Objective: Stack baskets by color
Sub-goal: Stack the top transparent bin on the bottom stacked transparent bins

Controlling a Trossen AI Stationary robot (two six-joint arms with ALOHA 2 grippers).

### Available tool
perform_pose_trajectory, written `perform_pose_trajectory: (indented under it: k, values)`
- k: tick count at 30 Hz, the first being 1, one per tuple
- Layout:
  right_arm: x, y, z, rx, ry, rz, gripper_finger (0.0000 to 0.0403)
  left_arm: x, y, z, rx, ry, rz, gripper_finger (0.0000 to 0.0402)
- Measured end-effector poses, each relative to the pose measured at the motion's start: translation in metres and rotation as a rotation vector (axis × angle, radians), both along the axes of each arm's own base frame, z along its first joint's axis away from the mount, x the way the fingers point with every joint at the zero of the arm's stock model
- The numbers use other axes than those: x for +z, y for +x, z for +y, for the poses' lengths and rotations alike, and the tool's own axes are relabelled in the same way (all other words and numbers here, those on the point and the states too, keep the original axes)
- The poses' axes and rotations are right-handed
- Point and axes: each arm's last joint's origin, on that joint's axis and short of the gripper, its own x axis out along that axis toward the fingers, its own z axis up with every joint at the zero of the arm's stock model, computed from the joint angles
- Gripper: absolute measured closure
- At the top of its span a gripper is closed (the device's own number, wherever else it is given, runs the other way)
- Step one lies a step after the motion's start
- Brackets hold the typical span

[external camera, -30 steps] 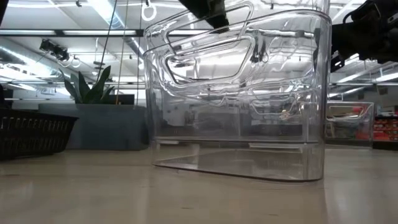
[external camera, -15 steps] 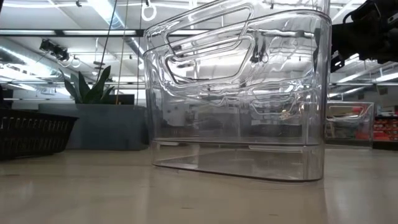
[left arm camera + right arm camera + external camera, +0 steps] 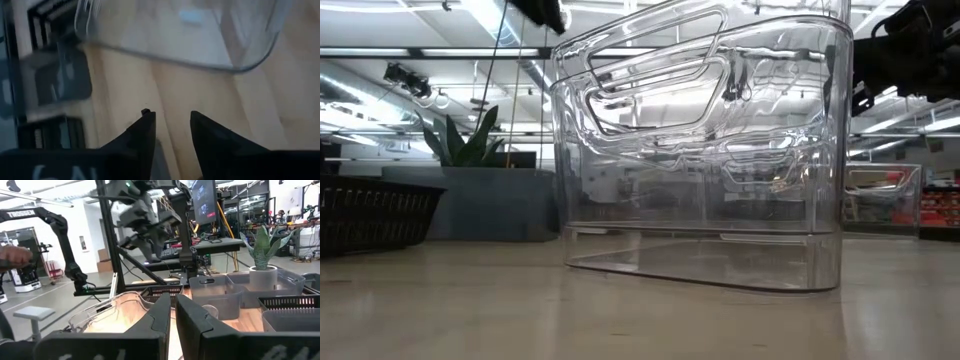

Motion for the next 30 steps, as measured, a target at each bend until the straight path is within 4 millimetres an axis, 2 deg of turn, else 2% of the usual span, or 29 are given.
perform_pose_trajectory:
  k: [5, 14, 20, 24, 28, 30]
  values:
    - [0.0, 0.0, 0.0, -0.001, 0.0, 0.0, 0.0369, -0.013, -0.01, 0.021, 0.089, 0.006, -0.028, 0.0281]
    - [0.0, 0.0, 0.0, -0.001, 0.0, 0.0, 0.0369, -0.04, 0.008, 0.055, 0.169, 0.026, -0.112, 0.0283]
    - [0.0, 0.0, 0.0, 0.0, 0.0, 0.0, 0.0369, -0.042, 0.017, 0.076, 0.199, 0.045, -0.168, 0.0283]
    - [0.0, 0.0, 0.0, 0.0, 0.0, 0.0, 0.0369, -0.042, 0.015, 0.076, 0.202, 0.046, -0.151, 0.0283]
    - [0.0, 0.0, 0.0, 0.0, 0.0, 0.0, 0.0369, -0.041, 0.009, 0.062, 0.168, 0.014, -0.174, 0.0283]
    - [0.0, 0.0, 0.0, 0.0, 0.0, 0.0, 0.0369, -0.051, 0.004, 0.053, 0.135, 0.003, -0.187, 0.0283]
